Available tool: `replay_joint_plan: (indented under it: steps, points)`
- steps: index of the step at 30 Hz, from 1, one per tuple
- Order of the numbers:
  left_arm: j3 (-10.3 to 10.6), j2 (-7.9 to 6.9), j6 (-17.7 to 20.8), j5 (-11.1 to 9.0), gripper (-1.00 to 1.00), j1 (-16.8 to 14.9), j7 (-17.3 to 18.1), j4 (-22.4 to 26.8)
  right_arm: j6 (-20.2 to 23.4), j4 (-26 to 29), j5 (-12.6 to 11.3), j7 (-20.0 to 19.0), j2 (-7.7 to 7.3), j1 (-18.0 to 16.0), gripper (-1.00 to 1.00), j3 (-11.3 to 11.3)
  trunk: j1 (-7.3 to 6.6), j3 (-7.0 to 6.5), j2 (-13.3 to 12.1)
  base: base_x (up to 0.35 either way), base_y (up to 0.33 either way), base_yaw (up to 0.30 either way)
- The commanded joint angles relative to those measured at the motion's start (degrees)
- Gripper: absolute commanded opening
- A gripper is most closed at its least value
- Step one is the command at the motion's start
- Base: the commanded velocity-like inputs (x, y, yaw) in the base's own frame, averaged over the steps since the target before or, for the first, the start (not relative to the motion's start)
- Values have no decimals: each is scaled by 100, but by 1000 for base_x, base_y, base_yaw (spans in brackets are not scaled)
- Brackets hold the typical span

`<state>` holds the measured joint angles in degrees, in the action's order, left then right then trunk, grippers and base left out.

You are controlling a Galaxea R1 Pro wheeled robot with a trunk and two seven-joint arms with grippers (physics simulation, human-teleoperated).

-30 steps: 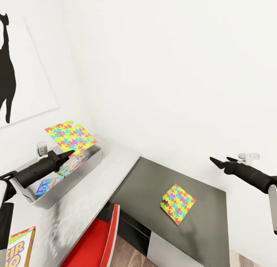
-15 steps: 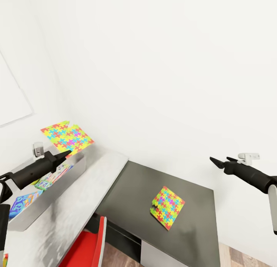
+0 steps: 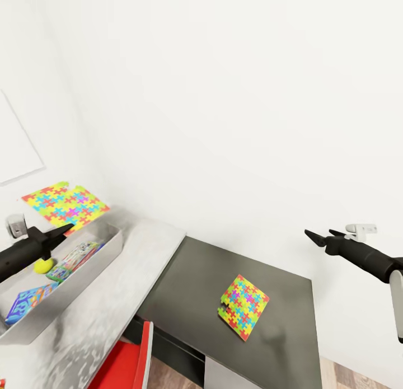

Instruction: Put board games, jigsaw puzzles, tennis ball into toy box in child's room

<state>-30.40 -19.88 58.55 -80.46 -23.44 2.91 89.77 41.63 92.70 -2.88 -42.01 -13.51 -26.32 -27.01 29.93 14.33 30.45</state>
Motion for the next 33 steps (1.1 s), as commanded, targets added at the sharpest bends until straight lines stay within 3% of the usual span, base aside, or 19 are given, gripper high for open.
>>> replay_joint_plan:
  steps: [1, 8, 13, 15, 17, 18, 19, 20, 21, 22, 25, 26, 33]
  points:
    - [-45, -19, 25, -13, -100, -6, 34, -54, 47, 3, -29, -8, 1, -6, 100, -6, 2, 9, 9, 0, 0, 0]
    - [-266, -459, 14, -18, -100, -15, 85, -1029, 42, 3, -30, -8, 28, -5, 100, 57, 2, 9, 9, 0, 0, 0]
    - [-245, -632, -2, 65, -100, -105, 301, -1776, 39, 3, -29, -6, 35, -4, 100, 124, 2, 9, 9, 0, 0, 0]
    - [-204, -684, -34, 1098, -100, -612, 719, -2721, 43, 3, -28, -7, 15, 0, 100, 179, 2, 9, 9, 0, 0, 0]
    - [-143, -692, -76, 1497, -100, -792, 1026, -3071, 43, 3, -28, -8, 16, 2, 100, 190, 2, 9, 9, 0, 0, 0]
    - [221, -788, -592, 2776, -100, -1407, 2002, -4284, 40, 3, -28, -3, 38, 9, 100, 237, 2, 9, 9, 0, 0, 0]
    - [372, -831, -863, 3257, -100, -1717, 2451, -4912, 39, 3, -28, -2, 39, 11, 100, 304, 2, 9, 9, 0, 0, 0]
    - [439, -849, -996, 3478, -100, -1881, 2664, -5229, 39, 3, -28, -1, 40, 15, 100, 340, 2, 9, 9, 0, 0, 0]
    - [543, -882, -1263, 3894, -100, -2210, 3023, -5817, 39, 3, -28, -1, 41, 24, 100, 409, 2, 9, 9, 0, 0, 0]
    - [634, -946, -1591, 4452, -100, -2608, 3376, -6493, 39, 3, -28, -1, 47, 40, 100, 479, 2, 9, 9, 0, 0, 0]
    - [708, -1028, -1870, 5060, -100, -2972, 3735, -7055, 38, 3, -28, 0, 54, 73, 100, 589, 2, 9, 9, 0, 0, 0]
    - [719, -1058, -1911, 5146, -100, -3018, 3784, -7127, 38, 3, -28, 0, 56, 85, 100, 615, 2, 9, 9, 0, 0, 0]
    - [736, -1205, -2011, 5362, -100, -3099, 3831, -7246, 46, 3, -28, 0, 37, 101, 100, 636, 2, 34, 9, 0, 0, 0]
